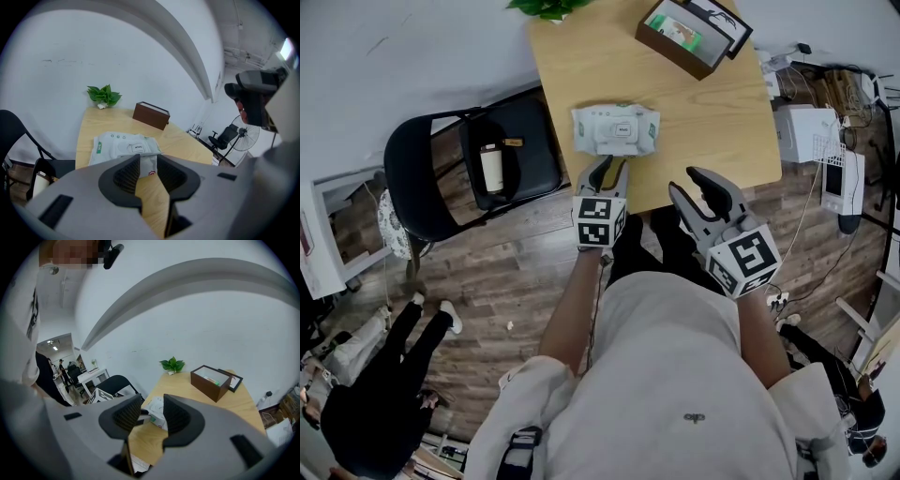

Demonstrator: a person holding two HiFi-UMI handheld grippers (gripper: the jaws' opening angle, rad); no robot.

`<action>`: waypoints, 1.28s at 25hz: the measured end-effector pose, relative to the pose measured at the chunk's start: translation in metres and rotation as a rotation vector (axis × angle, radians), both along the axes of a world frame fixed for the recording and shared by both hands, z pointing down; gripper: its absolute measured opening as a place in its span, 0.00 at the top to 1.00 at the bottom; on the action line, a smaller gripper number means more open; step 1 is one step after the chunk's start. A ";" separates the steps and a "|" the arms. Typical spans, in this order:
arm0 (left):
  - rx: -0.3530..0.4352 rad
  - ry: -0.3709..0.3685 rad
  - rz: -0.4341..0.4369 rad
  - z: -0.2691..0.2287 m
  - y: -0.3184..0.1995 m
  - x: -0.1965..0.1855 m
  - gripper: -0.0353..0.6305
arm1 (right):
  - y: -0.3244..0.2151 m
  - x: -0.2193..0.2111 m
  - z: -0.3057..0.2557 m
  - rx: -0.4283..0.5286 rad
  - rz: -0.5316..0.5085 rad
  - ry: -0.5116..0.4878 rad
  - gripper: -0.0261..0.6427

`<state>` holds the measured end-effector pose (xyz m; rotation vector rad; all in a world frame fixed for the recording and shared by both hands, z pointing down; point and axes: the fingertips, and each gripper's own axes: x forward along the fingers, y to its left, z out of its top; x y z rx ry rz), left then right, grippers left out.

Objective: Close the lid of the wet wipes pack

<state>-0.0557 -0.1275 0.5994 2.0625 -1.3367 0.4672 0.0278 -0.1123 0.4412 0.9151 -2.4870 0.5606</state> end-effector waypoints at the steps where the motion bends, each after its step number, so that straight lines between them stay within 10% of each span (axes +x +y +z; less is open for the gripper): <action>1: 0.004 0.001 0.001 -0.001 -0.001 0.000 0.81 | 0.000 0.000 0.001 0.000 0.001 -0.001 0.76; 32: 0.078 -0.063 0.042 -0.006 -0.059 0.000 0.81 | -0.006 0.007 0.010 -0.019 0.022 0.005 0.76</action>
